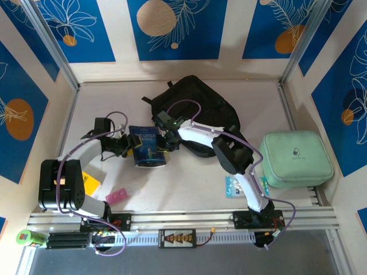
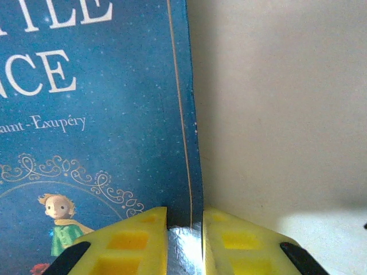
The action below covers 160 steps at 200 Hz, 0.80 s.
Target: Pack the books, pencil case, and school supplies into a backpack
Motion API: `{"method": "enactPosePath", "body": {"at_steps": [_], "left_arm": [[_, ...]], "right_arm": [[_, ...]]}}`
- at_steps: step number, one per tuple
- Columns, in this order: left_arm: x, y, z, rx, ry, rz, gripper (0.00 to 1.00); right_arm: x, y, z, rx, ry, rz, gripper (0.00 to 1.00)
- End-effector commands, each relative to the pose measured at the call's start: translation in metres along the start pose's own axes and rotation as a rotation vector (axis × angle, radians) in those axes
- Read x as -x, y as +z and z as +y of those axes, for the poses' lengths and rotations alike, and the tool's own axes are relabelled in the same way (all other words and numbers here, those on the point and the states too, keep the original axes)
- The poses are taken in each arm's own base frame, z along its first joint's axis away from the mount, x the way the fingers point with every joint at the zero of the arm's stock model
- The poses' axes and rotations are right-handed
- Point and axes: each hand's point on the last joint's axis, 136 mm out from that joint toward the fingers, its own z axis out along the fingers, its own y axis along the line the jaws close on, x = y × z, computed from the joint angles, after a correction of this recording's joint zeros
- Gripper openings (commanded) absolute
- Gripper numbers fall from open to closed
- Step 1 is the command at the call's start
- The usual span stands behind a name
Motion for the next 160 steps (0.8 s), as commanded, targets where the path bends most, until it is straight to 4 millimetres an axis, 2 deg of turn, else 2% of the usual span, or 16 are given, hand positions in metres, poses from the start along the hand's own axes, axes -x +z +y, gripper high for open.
{"method": "enactPosePath", "body": {"at_steps": [1, 26, 47, 67, 85, 105, 123, 137, 160], "left_arm": [[-0.004, -0.002, -0.01, -0.028, 0.034, 0.025, 0.48], [0.001, -0.007, -0.012, -0.013, 0.047, -0.005, 0.39], [0.003, -0.011, -0.015, -0.013, 0.054, -0.024, 0.28], [0.006, -0.016, -0.018, -0.012, 0.068, -0.044, 0.11], [0.009, -0.025, -0.025, -0.007, 0.091, -0.074, 0.0], [0.015, -0.041, -0.034, 0.015, 0.124, -0.119, 0.0], [0.02, -0.057, -0.048, 0.004, 0.137, -0.172, 0.0], [0.028, -0.07, -0.068, -0.05, 0.135, -0.228, 0.0], [0.044, -0.091, -0.104, -0.164, 0.124, -0.333, 0.0]], "right_arm": [[-0.029, 0.027, -0.05, -0.172, 0.019, 0.083, 0.21], [-0.027, 0.025, -0.047, -0.15, 0.003, 0.071, 0.21], [-0.018, 0.013, -0.032, -0.094, -0.045, 0.028, 0.22], [-0.001, -0.014, -0.008, -0.019, -0.172, -0.083, 0.27], [0.012, -0.048, 0.012, 0.063, -0.251, -0.18, 0.34], [0.02, -0.086, 0.025, 0.164, -0.255, -0.261, 0.44], [0.019, -0.112, 0.03, 0.279, -0.219, -0.296, 0.52], [0.016, -0.13, 0.032, 0.361, -0.193, -0.317, 0.56], [0.013, -0.15, 0.023, 0.418, -0.108, -0.348, 0.62]]}}
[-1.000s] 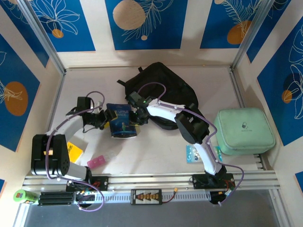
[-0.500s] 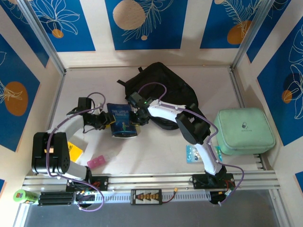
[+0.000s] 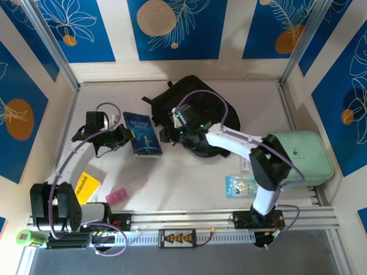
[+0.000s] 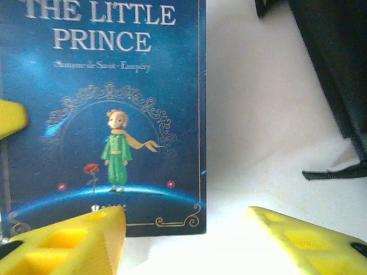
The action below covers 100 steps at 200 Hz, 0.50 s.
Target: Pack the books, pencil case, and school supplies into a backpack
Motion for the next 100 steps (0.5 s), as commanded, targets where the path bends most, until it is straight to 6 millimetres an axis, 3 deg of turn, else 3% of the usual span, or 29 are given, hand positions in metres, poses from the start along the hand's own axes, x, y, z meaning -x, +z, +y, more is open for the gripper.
{"method": "enactPosePath", "body": {"at_steps": [1, 22, 46, 78, 100], "left_arm": [[0.034, -0.025, -0.052, -0.143, 0.014, -0.148, 0.0], [0.052, -0.03, -0.08, -0.258, -0.02, -0.228, 0.0], [0.066, -0.022, -0.108, -0.401, -0.092, -0.276, 0.0], [0.071, -0.002, -0.142, -0.524, -0.153, -0.281, 0.0], [0.066, 0.015, -0.155, -0.519, -0.176, -0.286, 0.0]], "right_arm": [[0.009, -0.019, 0.012, 0.113, 0.077, -0.052, 0.62], [0.014, -0.041, 0.003, 0.153, 0.186, -0.098, 0.7], [0.021, -0.066, -0.008, 0.243, 0.318, -0.176, 0.79], [0.028, -0.09, -0.019, 0.372, 0.451, -0.301, 0.85], [0.033, -0.102, -0.018, 0.449, 0.513, -0.355, 0.88]]}}
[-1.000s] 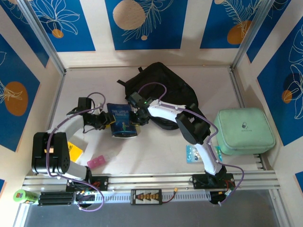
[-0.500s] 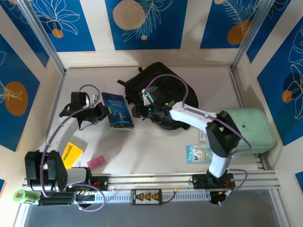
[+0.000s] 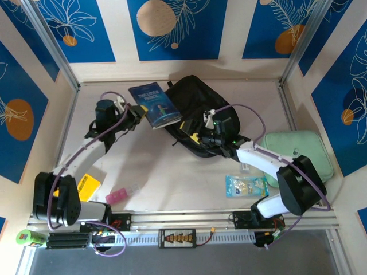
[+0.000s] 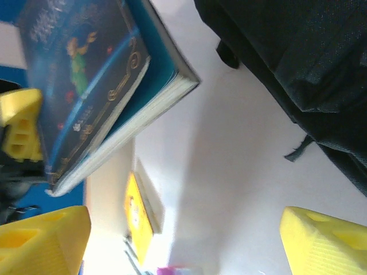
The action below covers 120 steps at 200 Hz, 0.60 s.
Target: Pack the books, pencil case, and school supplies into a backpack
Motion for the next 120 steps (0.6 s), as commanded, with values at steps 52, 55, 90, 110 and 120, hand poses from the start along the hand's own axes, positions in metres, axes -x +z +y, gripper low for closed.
{"method": "enactPosePath", "body": {"at_steps": [52, 55, 90, 110, 120], "left_arm": [[-0.008, 0.033, -0.061, -0.195, -0.062, -0.088, 0.0], [-0.009, 0.034, -0.061, -0.197, -0.066, -0.085, 0.0], [-0.019, 0.044, -0.066, -0.223, -0.107, -0.049, 0.0], [-0.021, 0.046, -0.073, -0.245, -0.126, -0.042, 0.0], [-0.021, 0.048, -0.075, -0.252, -0.137, -0.039, 0.0]], "right_arm": [[0.029, -0.019, 0.037, 0.222, 0.214, -0.095, 0.96], [0.03, -0.019, 0.037, 0.223, 0.217, -0.094, 0.97], [0.044, -0.014, 0.038, 0.261, 0.277, -0.108, 0.98], [0.05, -0.007, 0.038, 0.26, 0.313, -0.108, 0.98], [0.052, -0.003, 0.038, 0.269, 0.328, -0.108, 0.98]]}}
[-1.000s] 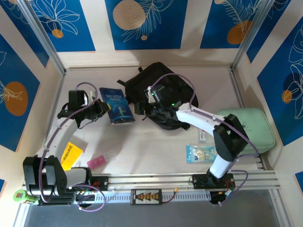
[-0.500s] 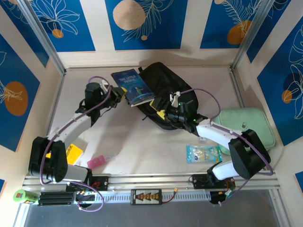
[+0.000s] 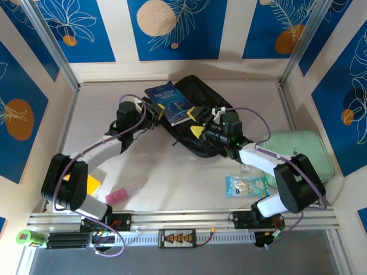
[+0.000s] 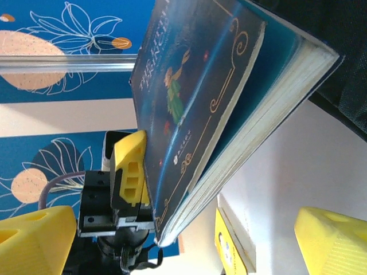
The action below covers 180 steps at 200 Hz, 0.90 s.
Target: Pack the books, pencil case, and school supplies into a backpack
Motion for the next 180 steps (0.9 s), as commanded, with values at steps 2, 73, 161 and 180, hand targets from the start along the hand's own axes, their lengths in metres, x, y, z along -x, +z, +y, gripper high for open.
{"method": "enactPosePath", "body": {"at_steps": [2, 73, 161, 180], "left_arm": [[0.004, 0.001, -0.058, -0.176, 0.009, -0.016, 0.0], [-0.005, 0.009, -0.066, -0.23, -0.014, 0.007, 0.0], [-0.017, 0.005, -0.039, -0.181, 0.073, 0.038, 0.03], [-0.021, 0.004, -0.018, -0.101, 0.154, 0.052, 0.15]], "right_arm": [[0.005, 0.011, 0.014, 0.055, 0.053, 0.009, 0.97], [0.022, 0.033, 0.023, 0.131, 0.061, -0.019, 0.78], [0.029, 0.028, 0.023, 0.115, 0.018, -0.04, 0.2], [0.031, 0.021, 0.019, 0.083, -0.005, -0.053, 0.11]]}}
